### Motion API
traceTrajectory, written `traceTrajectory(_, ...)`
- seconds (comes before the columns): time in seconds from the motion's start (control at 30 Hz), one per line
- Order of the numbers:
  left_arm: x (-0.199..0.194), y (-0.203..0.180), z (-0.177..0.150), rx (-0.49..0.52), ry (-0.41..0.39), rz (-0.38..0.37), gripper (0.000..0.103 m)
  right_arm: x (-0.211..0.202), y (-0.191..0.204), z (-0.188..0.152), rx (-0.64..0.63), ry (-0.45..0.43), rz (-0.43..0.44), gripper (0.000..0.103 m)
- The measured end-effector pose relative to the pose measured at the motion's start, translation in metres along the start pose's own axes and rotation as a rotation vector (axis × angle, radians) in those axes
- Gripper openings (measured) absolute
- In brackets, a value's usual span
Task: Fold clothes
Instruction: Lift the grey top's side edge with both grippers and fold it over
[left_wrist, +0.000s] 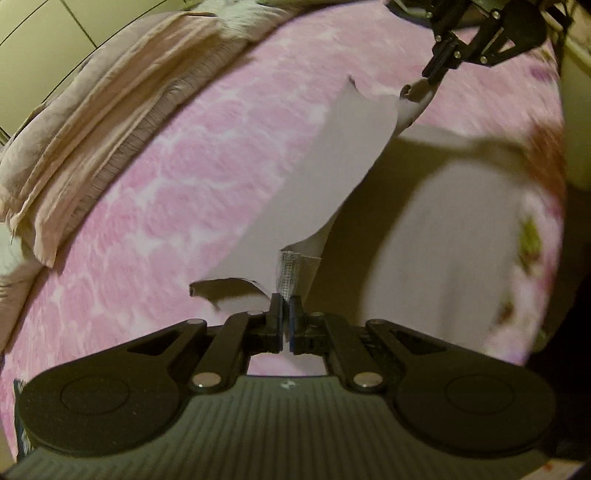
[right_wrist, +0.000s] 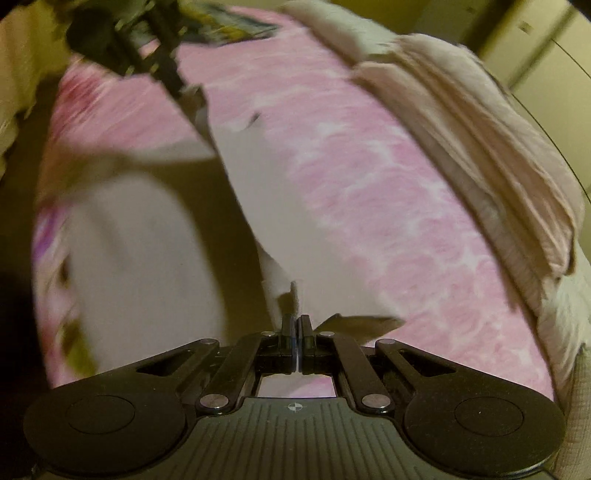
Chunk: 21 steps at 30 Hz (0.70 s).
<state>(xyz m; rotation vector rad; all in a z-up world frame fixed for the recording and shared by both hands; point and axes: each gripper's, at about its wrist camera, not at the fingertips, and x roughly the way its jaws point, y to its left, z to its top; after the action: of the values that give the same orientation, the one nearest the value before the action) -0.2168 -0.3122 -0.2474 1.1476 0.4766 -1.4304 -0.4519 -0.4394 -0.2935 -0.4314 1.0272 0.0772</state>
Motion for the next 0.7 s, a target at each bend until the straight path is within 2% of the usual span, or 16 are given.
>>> traceTrajectory(0.13, -0.009, -0.055, -0.019, 0.058, 0.036, 0.039, 0.000, 0.001, 0.046, -0.027, -0.037, 0.001, 0.009, 0.000)
traceTrajectory(0.27, -0.008, -0.089, -0.034, 0.101, 0.059, 0.033, 0.000, 0.002, 0.080, -0.045, -0.081, 0.006, 0.029, 0.000)
traceTrajectory(0.47, 0.001, -0.122, -0.054, 0.172, 0.068, 0.033, 0.000, 0.010, 0.108, -0.058, -0.082, 0.022, 0.031, 0.000)
traceTrajectory(0.63, 0.009, -0.138, -0.061, 0.189, 0.081, 0.014, 0.000, 0.015, 0.121, -0.064, -0.090, 0.033, 0.034, 0.000)
traceTrajectory(0.7, 0.010, -0.142, -0.064, 0.185, 0.116, -0.009, 0.008, 0.016, 0.127, -0.066, -0.112, 0.065, 0.054, 0.000)
